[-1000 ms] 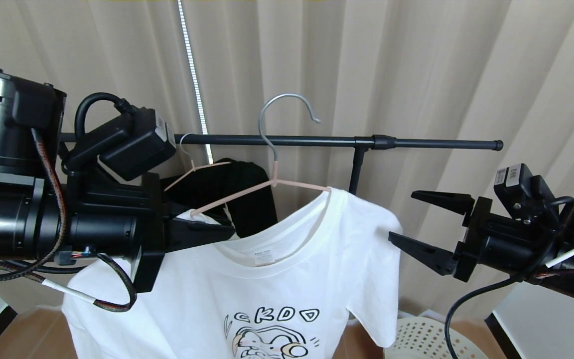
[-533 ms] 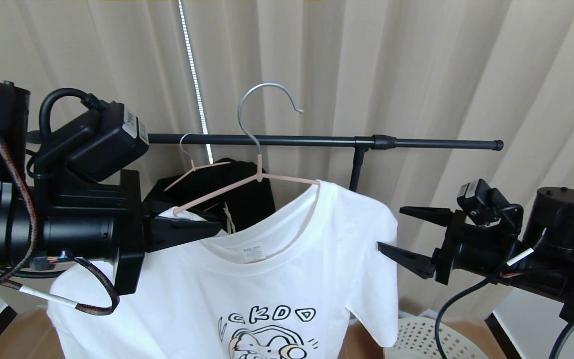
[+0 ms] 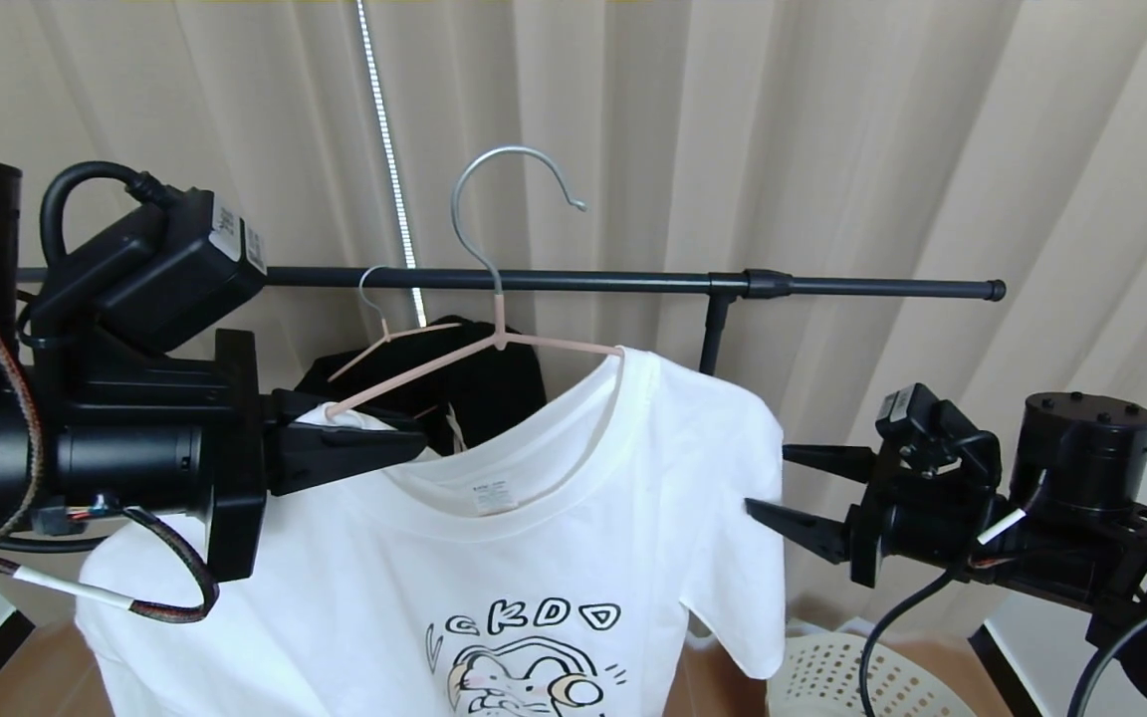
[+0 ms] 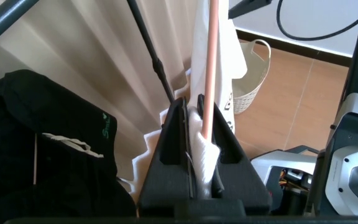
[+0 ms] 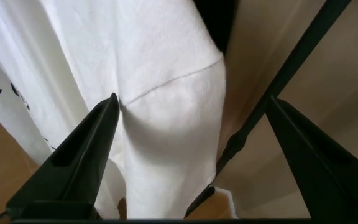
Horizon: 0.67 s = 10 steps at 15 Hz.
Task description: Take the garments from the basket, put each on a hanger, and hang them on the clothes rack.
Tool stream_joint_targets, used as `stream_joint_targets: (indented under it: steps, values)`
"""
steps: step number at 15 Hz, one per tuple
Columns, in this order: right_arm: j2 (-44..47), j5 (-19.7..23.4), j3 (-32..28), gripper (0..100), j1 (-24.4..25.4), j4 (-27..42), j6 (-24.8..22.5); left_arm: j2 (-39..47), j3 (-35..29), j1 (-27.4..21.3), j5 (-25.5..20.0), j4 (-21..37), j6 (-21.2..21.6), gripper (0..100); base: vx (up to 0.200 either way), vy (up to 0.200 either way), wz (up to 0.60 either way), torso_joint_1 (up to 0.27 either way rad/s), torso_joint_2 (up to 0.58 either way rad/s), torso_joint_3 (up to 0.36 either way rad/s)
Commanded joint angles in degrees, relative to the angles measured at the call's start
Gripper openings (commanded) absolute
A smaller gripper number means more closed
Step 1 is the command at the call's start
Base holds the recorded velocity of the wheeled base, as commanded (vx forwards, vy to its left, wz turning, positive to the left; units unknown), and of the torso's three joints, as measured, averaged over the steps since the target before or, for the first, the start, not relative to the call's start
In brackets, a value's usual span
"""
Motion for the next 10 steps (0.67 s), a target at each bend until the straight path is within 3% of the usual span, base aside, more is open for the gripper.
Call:
stream_joint_targets:
  steps: [1, 7, 10]
  values:
    - [0.4, 0.0, 0.0, 0, 0.2, 0.0, 0.0, -0.5, 0.1, 0.3, 0.0, 0.0, 0.0, 0, 0.0, 0.0, 0.0, 0.0, 0.0, 0.0]
    - [0.3, -0.1, -0.9, 0, -1.0, -0.1, 0.1, -1.4, 0.4, 1.0, 0.0, 0.0, -0.1, 0, 0.0, 0.0, 0.0, 0.0, 0.0, 0.0]
    - [0.5, 0.1, -2.7, 0, -4.6, 0.0, 0.3, -1.8, 0.4, 1.6, 0.0, 0.0, -0.1, 0, 0.0, 0.0, 0.0, 0.0, 0.0, 0.0]
